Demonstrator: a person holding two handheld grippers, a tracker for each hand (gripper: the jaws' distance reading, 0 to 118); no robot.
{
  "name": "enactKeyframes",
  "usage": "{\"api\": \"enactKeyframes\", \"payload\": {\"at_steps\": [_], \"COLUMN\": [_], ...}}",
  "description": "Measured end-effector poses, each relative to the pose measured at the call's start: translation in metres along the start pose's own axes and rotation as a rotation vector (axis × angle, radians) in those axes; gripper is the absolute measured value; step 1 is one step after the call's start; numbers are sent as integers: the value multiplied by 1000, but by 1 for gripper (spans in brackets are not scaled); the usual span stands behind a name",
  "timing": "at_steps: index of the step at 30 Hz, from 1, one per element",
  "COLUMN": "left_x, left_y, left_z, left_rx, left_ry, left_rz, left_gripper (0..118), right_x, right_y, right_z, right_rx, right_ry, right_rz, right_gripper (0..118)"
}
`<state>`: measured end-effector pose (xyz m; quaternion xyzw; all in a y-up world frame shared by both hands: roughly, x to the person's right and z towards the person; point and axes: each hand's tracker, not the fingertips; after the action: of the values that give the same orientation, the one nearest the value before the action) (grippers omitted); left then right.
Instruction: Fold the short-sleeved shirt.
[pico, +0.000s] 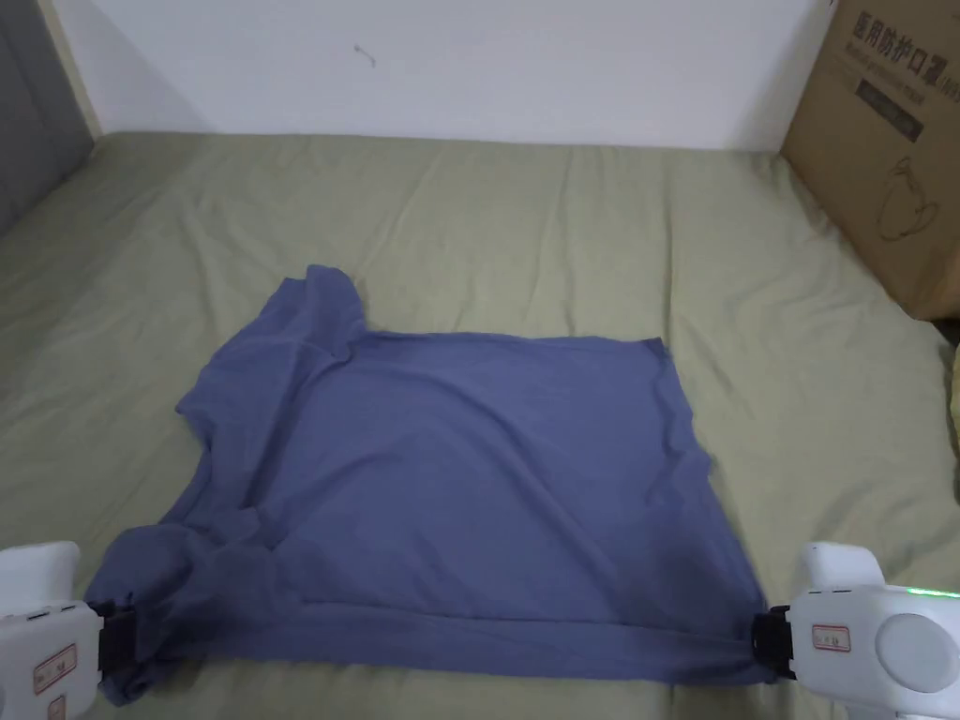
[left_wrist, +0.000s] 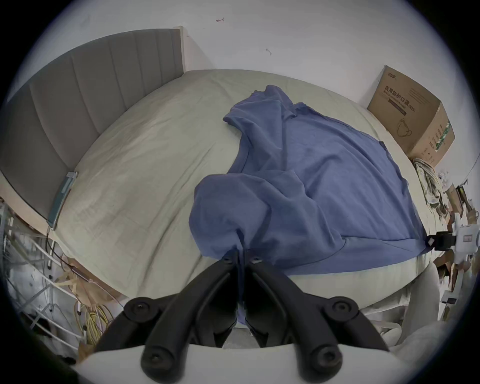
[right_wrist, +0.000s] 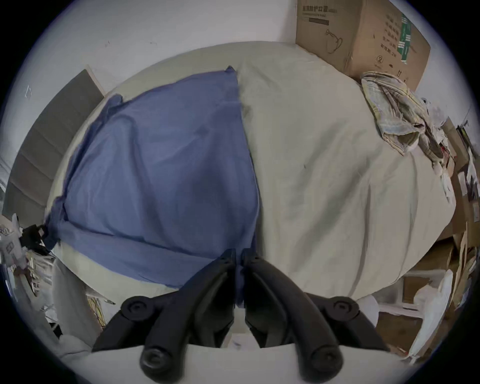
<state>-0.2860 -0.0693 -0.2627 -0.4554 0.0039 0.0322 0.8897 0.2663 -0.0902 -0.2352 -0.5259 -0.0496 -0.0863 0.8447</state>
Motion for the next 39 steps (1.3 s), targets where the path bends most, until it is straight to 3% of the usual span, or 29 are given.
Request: {"api": "enactKeyframes", "payload": {"at_steps": [10, 16, 18, 19, 21, 22, 23, 26, 30, 32, 33, 34, 36, 37, 39], "left_x": [0, 7, 12, 15, 23, 23, 24, 17, 8, 4, 2, 1, -4, -4, -5], "left_y": [64, 125, 134, 137, 133, 131, 129, 121, 114, 108, 101, 94, 74, 62, 46], "left_z": [7, -42, -69, -81, -97, -101, -103, -92, -62, -44, -35, -27, -23, -24, -25], "left_rx": [80, 67, 26, 6, -19, -36, -40, -4, 23, 46, 49, 54, 60, 47, 19], "left_ry": [2, 34, 48, 63, 88, 91, 94, 71, 75, 76, 53, 7, -36, -26, -47], "left_rz": [0, -34, -108, -148, -202, -216, -207, -164, -157, -160, -146, -124, -88, -79, -50], "left_gripper": [3, 3, 5, 11, 60, 83, 99, 100, 100, 99, 93, 76, 10, 0, 0], "right_x": [-9, -6, -8, -9, -11, -12, -12, -10, -18, -26, -31, -34, -42, -45, -50], "right_y": [66, 128, 137, 139, 138, 134, 132, 122, 119, 115, 112, 108, 97, 89, 76], "right_z": [18, -21, -37, -48, -66, -71, -72, -69, -46, -34, -28, -23, -21, -23, -30], "right_rx": [91, 91, 64, 32, 13, -2, -20, -7, 68, 93, 116, 131, 137, 148, 96], "right_ry": [45, 25, 21, 12, -15, -28, -25, -4, -28, -22, -8, 2, 20, 29, 77], "right_rz": [-9, -35, -55, -52, -46, -51, -56, -66, -19, 2, 21, 31, 31, 12, -20], "right_gripper": [6, 6, 6, 6, 9, 23, 49, 63, 65, 63, 62, 57, 1, 0, 0]}}
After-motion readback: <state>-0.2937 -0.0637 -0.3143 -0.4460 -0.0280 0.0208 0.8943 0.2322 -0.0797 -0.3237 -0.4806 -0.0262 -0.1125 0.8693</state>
